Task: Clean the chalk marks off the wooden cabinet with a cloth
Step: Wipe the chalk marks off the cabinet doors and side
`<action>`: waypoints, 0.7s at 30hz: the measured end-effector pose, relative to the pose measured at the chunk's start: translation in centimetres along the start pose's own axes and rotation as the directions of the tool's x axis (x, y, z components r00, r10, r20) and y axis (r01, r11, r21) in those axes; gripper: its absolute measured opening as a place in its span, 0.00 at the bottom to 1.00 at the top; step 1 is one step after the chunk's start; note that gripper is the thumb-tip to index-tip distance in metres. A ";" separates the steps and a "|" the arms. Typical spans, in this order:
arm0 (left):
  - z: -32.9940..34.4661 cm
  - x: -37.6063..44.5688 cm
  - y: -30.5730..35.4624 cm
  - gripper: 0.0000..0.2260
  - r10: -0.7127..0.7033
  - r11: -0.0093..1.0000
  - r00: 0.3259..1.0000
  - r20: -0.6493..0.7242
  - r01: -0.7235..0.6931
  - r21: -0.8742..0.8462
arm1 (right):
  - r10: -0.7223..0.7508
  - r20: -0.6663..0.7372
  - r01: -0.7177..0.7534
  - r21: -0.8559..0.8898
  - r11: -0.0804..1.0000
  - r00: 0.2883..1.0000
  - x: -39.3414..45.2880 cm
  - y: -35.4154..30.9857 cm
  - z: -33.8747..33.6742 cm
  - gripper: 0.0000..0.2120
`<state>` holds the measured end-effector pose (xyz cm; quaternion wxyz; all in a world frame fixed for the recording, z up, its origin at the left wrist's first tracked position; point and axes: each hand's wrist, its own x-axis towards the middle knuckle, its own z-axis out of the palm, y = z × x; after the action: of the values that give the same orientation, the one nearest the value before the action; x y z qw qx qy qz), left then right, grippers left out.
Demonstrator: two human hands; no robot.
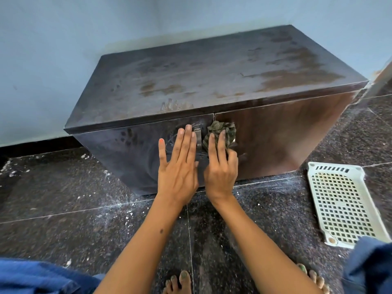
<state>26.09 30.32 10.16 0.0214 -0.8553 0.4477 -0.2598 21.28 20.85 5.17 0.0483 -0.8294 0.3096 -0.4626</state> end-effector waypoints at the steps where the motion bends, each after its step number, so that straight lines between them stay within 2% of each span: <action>1: 0.1 0.0 0.0 0.28 0.009 1.000 1.000 0.008 -0.009 0.010 | -0.012 0.005 0.012 0.006 1.000 1.000 -0.4 0.3 0.1 0.20; 3: 0.2 -0.3 0.0 0.28 0.022 1.000 1.000 0.022 -0.023 0.022 | -0.062 0.072 0.063 -0.006 0.998 0.995 -2.3 1.4 0.4 0.19; 5: 0.2 -0.4 0.0 0.28 0.027 1.000 0.999 0.037 -0.027 0.008 | -0.030 0.222 0.031 -0.001 1.000 0.975 -4.7 2.7 0.9 0.26; 7: 0.1 -0.3 0.0 0.27 0.022 1.000 0.999 0.044 -0.021 -0.007 | 0.197 0.332 -0.220 0.031 0.975 0.922 -6.0 3.7 0.7 0.32; 8: 0.1 -0.3 0.1 0.27 0.019 1.000 0.999 0.046 -0.019 -0.006 | 0.374 0.349 -0.415 0.049 0.909 0.859 -5.9 3.9 0.5 0.32; 9: 0.1 -0.2 0.1 0.27 0.019 1.000 0.999 0.045 -0.019 -0.003 | 0.558 0.356 -0.623 0.096 0.776 0.750 -5.2 3.9 0.3 0.31; 10: 0.1 -0.2 0.2 0.27 0.020 1.000 0.999 0.045 -0.020 -0.003 | 0.693 0.352 -0.771 0.174 0.612 0.629 -4.2 3.9 0.2 0.30; 11: 0.1 -0.2 0.1 0.27 0.018 1.000 0.999 0.048 -0.018 -0.004 | 0.761 0.330 -0.828 0.268 0.493 0.559 -3.1 3.6 -0.1 0.31; 13: 0.2 -0.1 0.1 0.27 0.011 1.000 0.999 0.048 -0.011 0.001 | 0.804 0.277 -0.818 0.425 0.388 0.526 -0.8 2.3 -0.5 0.32; 15: 0.4 -0.1 0.1 0.27 0.007 1.000 0.999 0.033 -0.007 -0.005 | 0.813 0.287 -0.810 0.480 0.336 0.507 0.4 0.3 -0.7 0.33; 18: 0.4 -0.1 0.2 0.27 0.004 1.000 1.000 0.026 -0.004 -0.029 | 0.748 0.399 -0.822 0.458 0.338 0.530 -0.2 -2.0 -0.9 0.31; 21: 0.3 0.1 0.2 0.27 0.005 1.000 0.999 0.052 -0.005 -0.011 | 0.693 0.543 -0.864 0.437 0.250 0.475 -1.0 -2.7 -0.5 0.29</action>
<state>26.17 30.09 9.88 0.0293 -0.8608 0.4505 -0.2349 21.79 23.69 5.73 0.6007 -0.5324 0.4844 -0.3479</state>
